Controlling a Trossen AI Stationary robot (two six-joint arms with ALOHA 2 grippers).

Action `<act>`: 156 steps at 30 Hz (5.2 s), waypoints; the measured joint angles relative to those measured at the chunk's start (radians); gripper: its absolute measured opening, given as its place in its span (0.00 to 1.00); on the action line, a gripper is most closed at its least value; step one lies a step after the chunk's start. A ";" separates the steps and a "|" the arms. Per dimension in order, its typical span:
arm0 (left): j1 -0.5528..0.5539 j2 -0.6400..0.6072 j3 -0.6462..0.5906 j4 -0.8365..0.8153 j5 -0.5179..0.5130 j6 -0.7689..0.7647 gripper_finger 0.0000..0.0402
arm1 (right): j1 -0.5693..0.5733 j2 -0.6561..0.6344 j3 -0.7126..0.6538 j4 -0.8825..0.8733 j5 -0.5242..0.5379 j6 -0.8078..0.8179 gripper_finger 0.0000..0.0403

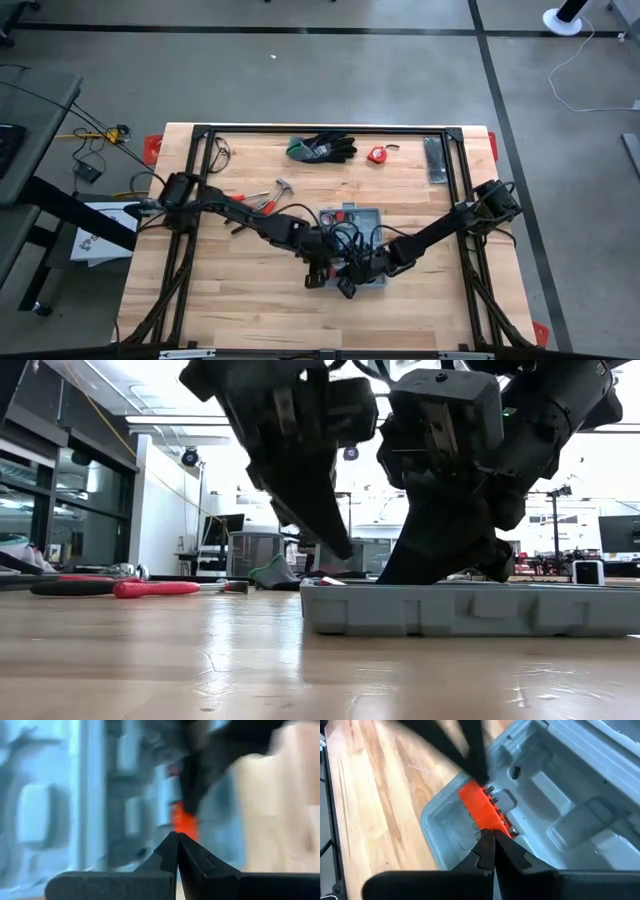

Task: Prefit tool cases
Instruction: Put the screwdriver bit set into the gray tool case

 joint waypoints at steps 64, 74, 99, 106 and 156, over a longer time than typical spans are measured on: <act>-0.066 0.054 0.003 -0.016 -0.042 0.001 0.00 | -0.035 0.000 -0.001 -0.004 0.002 0.015 0.00; -0.076 0.046 0.002 -0.065 -0.206 0.007 0.00 | -0.036 0.001 -0.001 0.000 0.005 0.013 0.00; -0.044 0.046 0.000 -0.030 -0.239 0.021 0.00 | -0.030 0.000 -0.001 -0.002 0.037 0.049 0.00; -0.039 0.046 0.000 -0.023 -0.226 0.027 0.00 | -0.026 0.000 -0.001 -0.001 0.037 0.057 0.00; -0.039 -0.024 -0.095 0.046 -0.050 -0.035 0.00 | 0.490 -0.191 -0.002 -0.673 0.337 1.068 0.00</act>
